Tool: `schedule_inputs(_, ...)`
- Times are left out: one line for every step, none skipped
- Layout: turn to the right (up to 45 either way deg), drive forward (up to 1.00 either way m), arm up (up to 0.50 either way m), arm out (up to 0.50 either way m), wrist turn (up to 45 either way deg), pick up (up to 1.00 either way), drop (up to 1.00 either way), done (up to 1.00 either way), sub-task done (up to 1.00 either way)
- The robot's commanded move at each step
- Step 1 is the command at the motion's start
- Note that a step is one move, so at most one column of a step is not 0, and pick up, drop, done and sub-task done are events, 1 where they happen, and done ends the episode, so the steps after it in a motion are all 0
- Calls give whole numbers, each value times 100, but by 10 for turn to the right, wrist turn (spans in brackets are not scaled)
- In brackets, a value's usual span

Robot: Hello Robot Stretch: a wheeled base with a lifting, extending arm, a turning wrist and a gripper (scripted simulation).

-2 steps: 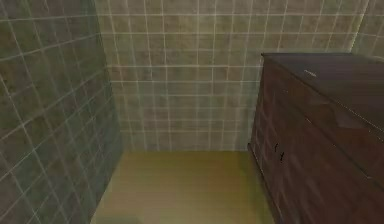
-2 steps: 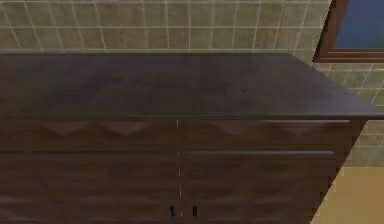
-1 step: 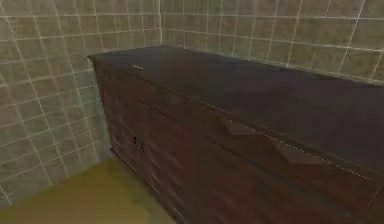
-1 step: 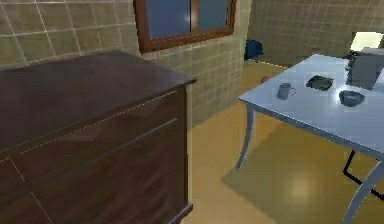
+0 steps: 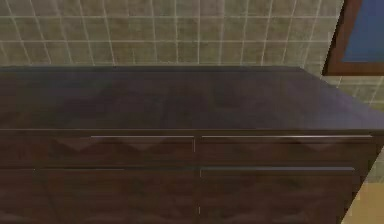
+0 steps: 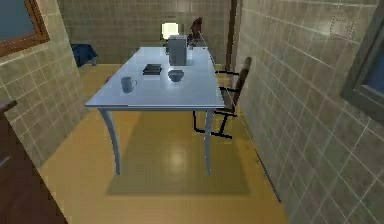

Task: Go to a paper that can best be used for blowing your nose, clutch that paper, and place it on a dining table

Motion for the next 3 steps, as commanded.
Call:
schedule_inputs(450,0,0,0,0,0,0,0,0)
schedule_inputs(300,0,0,0,0,0,0,0,0)
schedule_inputs(0,60,0,0,0,0,0,0,0)
